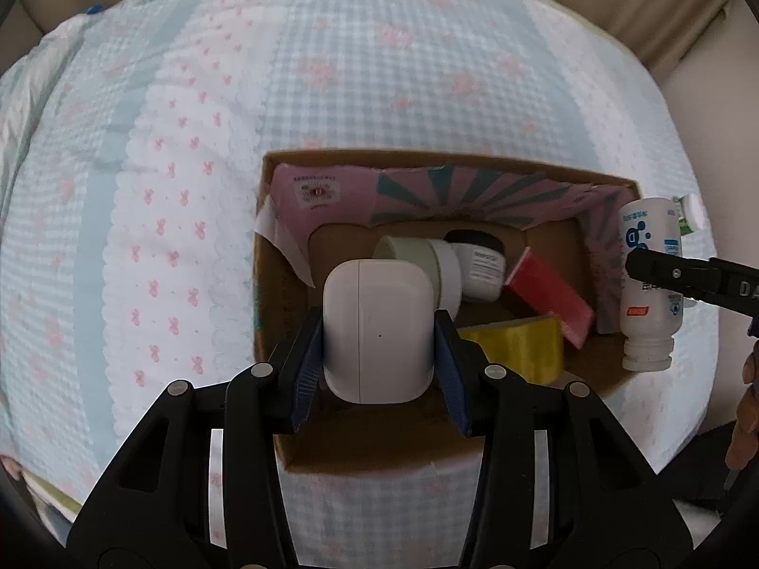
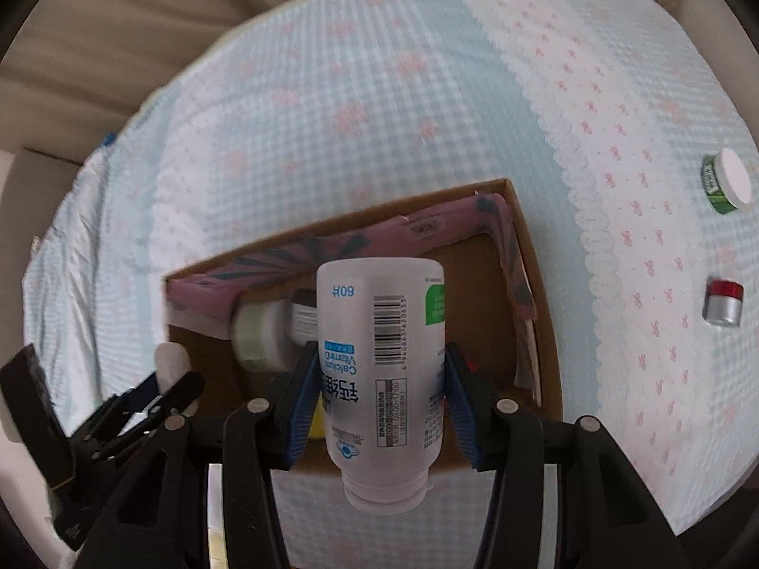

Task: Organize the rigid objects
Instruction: 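Carry the white case and pill bottle over the cardboard box with both tools, then open both tools to drop the white case and pill bottle into the box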

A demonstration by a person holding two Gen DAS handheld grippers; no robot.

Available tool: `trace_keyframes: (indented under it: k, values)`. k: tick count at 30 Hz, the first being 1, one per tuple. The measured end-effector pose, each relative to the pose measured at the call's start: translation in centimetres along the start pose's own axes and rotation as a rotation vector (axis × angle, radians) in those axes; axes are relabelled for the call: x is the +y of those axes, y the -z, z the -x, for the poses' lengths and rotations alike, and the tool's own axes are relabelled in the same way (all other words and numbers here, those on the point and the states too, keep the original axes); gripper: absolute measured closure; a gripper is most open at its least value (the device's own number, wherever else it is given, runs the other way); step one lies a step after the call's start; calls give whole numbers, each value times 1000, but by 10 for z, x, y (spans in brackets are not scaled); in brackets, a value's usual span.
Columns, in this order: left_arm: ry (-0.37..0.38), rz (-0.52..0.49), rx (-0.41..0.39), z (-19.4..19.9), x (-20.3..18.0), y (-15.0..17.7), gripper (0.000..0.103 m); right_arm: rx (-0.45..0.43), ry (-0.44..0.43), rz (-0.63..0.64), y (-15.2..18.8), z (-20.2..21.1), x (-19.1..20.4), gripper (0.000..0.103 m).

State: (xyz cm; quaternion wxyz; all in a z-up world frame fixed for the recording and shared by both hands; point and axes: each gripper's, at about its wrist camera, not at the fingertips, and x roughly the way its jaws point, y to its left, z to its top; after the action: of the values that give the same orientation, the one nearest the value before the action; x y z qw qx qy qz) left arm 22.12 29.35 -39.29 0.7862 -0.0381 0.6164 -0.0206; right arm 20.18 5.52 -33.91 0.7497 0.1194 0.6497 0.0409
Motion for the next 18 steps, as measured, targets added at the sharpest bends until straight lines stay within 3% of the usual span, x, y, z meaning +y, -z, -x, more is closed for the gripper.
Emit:
trace_keyframes:
  k: [10,16,17,18]
  values:
    - [-37,-10,123,-39,-4,-6,62,93,85,37,-24,-50,-9,57]
    - [-65,-25,133,-44,-6,-17,60,124,105,26,-37,-64,-14,57]
    - [-66,-28,134,-44,-7,-18,38,122,116,22,-38,-65,-16,57]
    - [-58,-31,132,-43,-9,-18,8,122,116,16,-39,-66,-17,56]
